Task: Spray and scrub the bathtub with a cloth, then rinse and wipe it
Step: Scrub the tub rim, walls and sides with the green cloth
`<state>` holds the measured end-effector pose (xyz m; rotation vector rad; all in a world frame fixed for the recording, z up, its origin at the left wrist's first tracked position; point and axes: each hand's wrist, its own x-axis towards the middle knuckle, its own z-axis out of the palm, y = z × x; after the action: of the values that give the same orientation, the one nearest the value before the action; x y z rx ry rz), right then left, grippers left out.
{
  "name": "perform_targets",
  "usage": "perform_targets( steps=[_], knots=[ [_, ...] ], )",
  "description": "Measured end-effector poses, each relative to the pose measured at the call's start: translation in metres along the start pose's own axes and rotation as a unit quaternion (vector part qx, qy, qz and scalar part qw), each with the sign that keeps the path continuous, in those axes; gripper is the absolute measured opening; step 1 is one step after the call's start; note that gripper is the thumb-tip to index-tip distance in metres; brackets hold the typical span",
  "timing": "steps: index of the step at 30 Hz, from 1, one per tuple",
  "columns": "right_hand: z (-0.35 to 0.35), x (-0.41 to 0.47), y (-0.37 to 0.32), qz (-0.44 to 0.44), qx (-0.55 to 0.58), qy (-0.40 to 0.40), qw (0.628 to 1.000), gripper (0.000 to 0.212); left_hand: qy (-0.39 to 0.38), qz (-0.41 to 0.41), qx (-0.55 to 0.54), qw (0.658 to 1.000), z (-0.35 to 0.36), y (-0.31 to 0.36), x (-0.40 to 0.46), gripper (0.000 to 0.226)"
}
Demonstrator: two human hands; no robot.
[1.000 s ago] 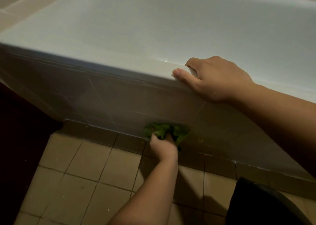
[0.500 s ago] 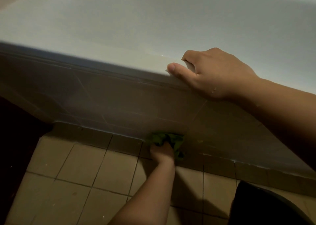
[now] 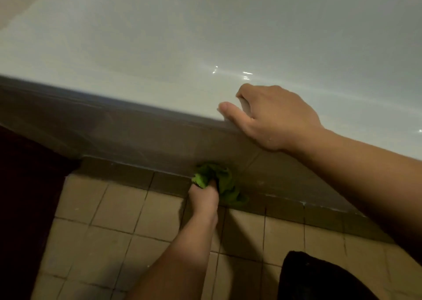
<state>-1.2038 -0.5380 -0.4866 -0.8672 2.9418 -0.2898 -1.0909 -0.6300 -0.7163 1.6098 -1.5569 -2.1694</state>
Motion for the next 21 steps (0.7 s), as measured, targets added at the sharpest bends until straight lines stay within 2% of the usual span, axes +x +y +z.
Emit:
perform_targets(
  steps=[3, 8, 14, 19, 21],
  knots=[
    [-0.005, -0.001, -0.005, 0.018, 0.012, -0.018, 1.0, 0.058, 0.0, 0.007, -0.011, 1.0, -0.016, 0.024, -0.019, 0.013],
    [-0.01, 0.002, -0.012, 0.025, 0.008, -0.05, 0.998, 0.055, -0.027, -0.039, -0.081, 0.996, -0.018, 0.058, -0.044, 0.032],
    [-0.014, 0.003, -0.012, 0.046, 0.053, -0.058, 0.996, 0.053, -0.121, -0.027, -0.14, 0.982, -0.032, 0.095, -0.086, 0.04],
    [-0.016, -0.004, 0.003, 0.065, 0.153, -0.054, 0.985, 0.039, -0.146, 0.006, -0.092, 0.985, -0.062, 0.119, -0.118, 0.025],
    [-0.022, -0.012, 0.01, 0.067, 0.225, -0.037, 0.971, 0.035, -0.14, 0.015, -0.058, 0.988, -0.078, 0.134, -0.14, 0.028]
  ],
)
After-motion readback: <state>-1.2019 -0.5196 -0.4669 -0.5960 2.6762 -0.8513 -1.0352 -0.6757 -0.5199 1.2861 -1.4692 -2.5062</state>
